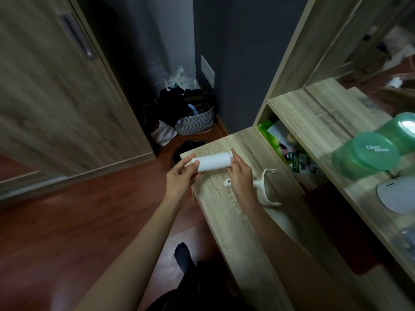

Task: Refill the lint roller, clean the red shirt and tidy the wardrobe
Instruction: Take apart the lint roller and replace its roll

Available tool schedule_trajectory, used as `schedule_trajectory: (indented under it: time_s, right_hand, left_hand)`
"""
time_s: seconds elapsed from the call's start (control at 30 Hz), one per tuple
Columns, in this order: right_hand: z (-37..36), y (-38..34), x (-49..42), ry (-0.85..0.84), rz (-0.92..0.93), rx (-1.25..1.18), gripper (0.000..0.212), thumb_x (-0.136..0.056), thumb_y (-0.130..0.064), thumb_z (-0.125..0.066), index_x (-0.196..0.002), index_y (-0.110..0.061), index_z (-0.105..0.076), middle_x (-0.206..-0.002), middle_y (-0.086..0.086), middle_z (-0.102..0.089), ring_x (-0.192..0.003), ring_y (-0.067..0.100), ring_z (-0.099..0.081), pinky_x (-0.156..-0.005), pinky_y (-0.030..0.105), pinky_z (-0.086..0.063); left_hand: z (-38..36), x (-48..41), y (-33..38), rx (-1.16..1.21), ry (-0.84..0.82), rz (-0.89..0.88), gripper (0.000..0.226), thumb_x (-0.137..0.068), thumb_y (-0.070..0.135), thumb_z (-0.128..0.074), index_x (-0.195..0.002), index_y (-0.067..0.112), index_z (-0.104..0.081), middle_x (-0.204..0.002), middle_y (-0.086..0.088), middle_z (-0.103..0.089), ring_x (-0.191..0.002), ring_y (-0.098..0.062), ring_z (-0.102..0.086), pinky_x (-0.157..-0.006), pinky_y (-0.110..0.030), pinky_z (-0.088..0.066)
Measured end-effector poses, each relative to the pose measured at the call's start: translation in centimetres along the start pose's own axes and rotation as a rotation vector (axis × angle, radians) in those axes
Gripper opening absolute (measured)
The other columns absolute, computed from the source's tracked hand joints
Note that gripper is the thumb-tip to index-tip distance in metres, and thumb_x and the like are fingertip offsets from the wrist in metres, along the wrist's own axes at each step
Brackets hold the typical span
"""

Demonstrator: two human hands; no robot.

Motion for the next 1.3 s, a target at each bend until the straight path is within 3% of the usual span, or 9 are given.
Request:
schedule_trajectory:
  time_s: [0.2, 0.37, 0.47, 0.63, 0.73, 0.87, 1.13, 1.3]
  right_hand:
    - [-0.6, -0.6, 0.1, -0.041, 0.079, 0.063, 0.040, -0.100, -0.015, -0.039, -0.139, -0.008, -0.044, -0.142, 0.008, -0.048, -0.130, 0.017, -0.045, -0.112, 0.042, -0.036]
    - [-0.2, -1.5, 0.1, -0.065, 0.159, 0.120, 0.041, -0.098, -0.025, -0.046, -0.136, -0.010, -0.048, -0.135, 0.004, -0.055, -0.125, 0.013, -0.051, -0.107, 0.035, -0.042]
    - [0.1, -1.7, -0.2, -0.102, 0.174, 0.102, 0.038, -0.096, -0.022, -0.051, -0.131, -0.006, -0.053, -0.127, 0.006, -0.061, -0.118, 0.013, -0.057, -0.102, 0.030, -0.046]
    - [0.7, -1.5, -0.5, -0.114, 0.025, -0.146, 0.023, -0.091, -0.014, -0.059, -0.113, -0.008, -0.065, -0.111, 0.005, -0.066, -0.104, 0.013, -0.063, -0.082, 0.024, -0.056]
    - [0.8, -0.8, -0.6, -0.093, -0.080, -0.223, 0.024, -0.087, -0.014, -0.065, -0.110, -0.006, -0.068, -0.105, -0.001, -0.067, -0.102, 0.013, -0.064, -0.080, 0.028, -0.058]
    - [0.8, 0.3, -0.6, -0.097, -0.190, -0.228, 0.026, -0.084, -0.014, -0.069, -0.107, -0.001, -0.070, -0.105, 0.007, -0.068, -0.102, 0.023, -0.066, -0.074, 0.024, -0.058]
    - [0.8, 0.2, -0.1, -0.039, -0.029, -0.193, 0.019, -0.089, -0.023, -0.064, -0.106, -0.018, -0.071, -0.088, -0.004, -0.070, -0.089, 0.012, -0.065, -0.082, 0.022, -0.053]
    - [1.2, 0.0, -0.2, 0.052, -0.006, -0.232, 0.029, -0.089, -0.019, -0.063, -0.115, -0.008, -0.066, -0.095, -0.005, -0.070, -0.094, 0.010, -0.066, -0.096, 0.033, -0.051]
  left_hand:
    - [0.1, 0.0, -0.3, 0.057, 0.057, 0.014, 0.018, -0.088, 0.014, -0.069, -0.105, 0.016, -0.071, -0.119, -0.015, -0.065, -0.104, -0.030, -0.068, -0.084, -0.034, -0.059]
    - [-0.1, 0.2, -0.1, 0.069, 0.044, 0.015, 0.017, -0.087, 0.011, -0.069, -0.104, 0.014, -0.071, -0.115, -0.014, -0.066, -0.094, -0.024, -0.071, -0.082, -0.032, -0.059]
    - [0.2, 0.3, 0.1, 0.061, 0.038, 0.010, 0.016, -0.088, 0.012, -0.068, -0.103, 0.016, -0.071, -0.116, -0.014, -0.066, -0.097, -0.026, -0.070, -0.081, -0.030, -0.059]
    - [0.8, 0.2, 0.4, 0.039, 0.004, -0.015, 0.018, -0.089, 0.011, -0.067, -0.105, 0.017, -0.071, -0.119, -0.013, -0.066, -0.104, -0.029, -0.068, -0.077, -0.025, -0.058]
    - [1.1, 0.1, 0.4, 0.016, -0.002, -0.015, 0.021, -0.087, 0.012, -0.069, -0.107, 0.017, -0.071, -0.118, -0.011, -0.067, -0.105, -0.030, -0.068, -0.078, -0.026, -0.058]
    - [1.5, 0.2, 0.5, -0.028, -0.011, -0.023, 0.023, -0.087, 0.014, -0.070, -0.110, 0.016, -0.071, -0.121, -0.009, -0.066, -0.110, -0.030, -0.065, -0.084, -0.030, -0.058]
    - [0.5, 0.1, -0.3, 0.117, 0.019, 0.018, 0.017, -0.090, 0.008, -0.065, -0.106, 0.013, -0.069, -0.122, -0.015, -0.064, -0.111, -0.037, -0.063, -0.075, -0.025, -0.059]
    - [0.0, 0.4, -0.7, 0.161, 0.039, 0.043, 0.017, -0.088, 0.010, -0.067, -0.105, 0.012, -0.070, -0.118, -0.011, -0.066, -0.111, -0.035, -0.064, -0.082, -0.032, -0.059]
Point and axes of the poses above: each hand's wrist, its own x-axis away from the middle knuckle, its own z-axis out of the back of the hand, y = z × x, the point moved 8 cm from there along -x, towards the middle knuckle
